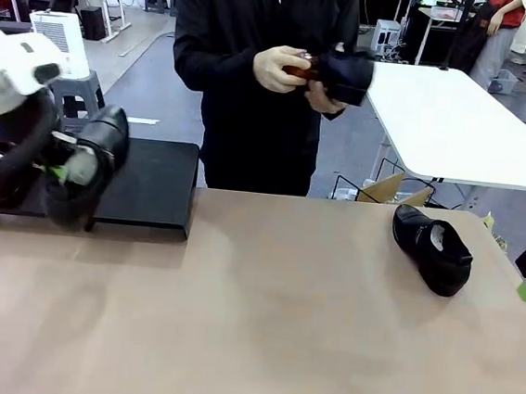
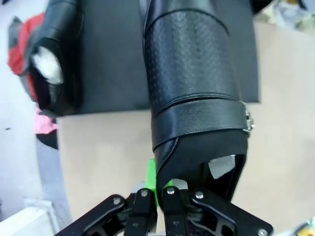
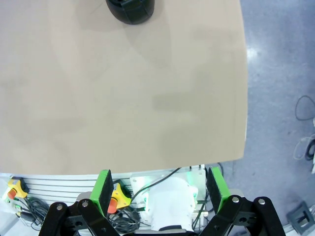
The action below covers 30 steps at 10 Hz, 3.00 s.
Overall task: Organize the shoes by placing them on the stand.
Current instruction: Place the Shoe from the middle of the table onto the Shoes Stand.
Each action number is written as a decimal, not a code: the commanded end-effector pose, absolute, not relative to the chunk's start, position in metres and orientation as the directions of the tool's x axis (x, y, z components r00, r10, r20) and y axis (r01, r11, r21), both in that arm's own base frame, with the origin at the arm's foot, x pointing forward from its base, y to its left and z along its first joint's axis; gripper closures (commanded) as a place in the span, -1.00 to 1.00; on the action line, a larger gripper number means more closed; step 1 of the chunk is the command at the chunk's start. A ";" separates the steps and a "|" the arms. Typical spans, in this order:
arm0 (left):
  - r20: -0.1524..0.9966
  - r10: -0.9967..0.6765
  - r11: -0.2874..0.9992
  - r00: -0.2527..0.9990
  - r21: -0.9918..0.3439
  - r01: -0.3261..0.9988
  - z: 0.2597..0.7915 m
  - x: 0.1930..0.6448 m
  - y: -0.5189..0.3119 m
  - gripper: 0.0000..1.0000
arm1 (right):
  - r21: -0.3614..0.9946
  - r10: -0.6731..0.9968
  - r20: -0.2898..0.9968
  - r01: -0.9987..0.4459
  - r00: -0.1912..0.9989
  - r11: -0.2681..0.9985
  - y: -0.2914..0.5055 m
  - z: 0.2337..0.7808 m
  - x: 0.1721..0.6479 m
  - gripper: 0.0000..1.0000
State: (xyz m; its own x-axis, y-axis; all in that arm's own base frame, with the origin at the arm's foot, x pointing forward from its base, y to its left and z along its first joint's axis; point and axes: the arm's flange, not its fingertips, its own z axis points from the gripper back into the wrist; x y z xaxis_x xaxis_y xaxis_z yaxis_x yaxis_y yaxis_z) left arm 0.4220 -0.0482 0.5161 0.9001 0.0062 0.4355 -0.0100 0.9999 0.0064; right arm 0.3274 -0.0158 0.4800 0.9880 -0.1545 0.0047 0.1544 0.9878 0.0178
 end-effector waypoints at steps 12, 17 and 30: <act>0.486 0.058 0.998 0.872 -0.039 -0.045 0.468 0.511 0.021 1.00 | 0.017 -0.155 0.009 0.154 0.988 0.988 -0.016 0.480 0.328 -1.00; 0.512 0.084 0.996 0.855 -0.029 -0.080 0.456 0.526 0.026 1.00 | 0.017 -0.155 0.009 0.154 0.988 0.988 -0.016 0.480 0.328 -1.00; 0.558 0.079 0.989 0.826 0.057 -0.133 0.451 0.526 0.023 -0.51 | 0.017 -0.155 0.009 0.154 0.988 0.988 -0.016 0.480 0.328 -1.00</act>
State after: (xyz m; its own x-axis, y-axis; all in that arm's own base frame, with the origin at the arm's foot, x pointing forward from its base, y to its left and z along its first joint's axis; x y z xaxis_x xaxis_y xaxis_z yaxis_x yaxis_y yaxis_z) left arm 0.5316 0.0315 0.4458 0.8399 0.0798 0.5368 -0.1115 0.9934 0.0267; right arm 0.3274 -0.0157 0.4799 0.9880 -0.1544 0.0045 0.1543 0.9879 0.0177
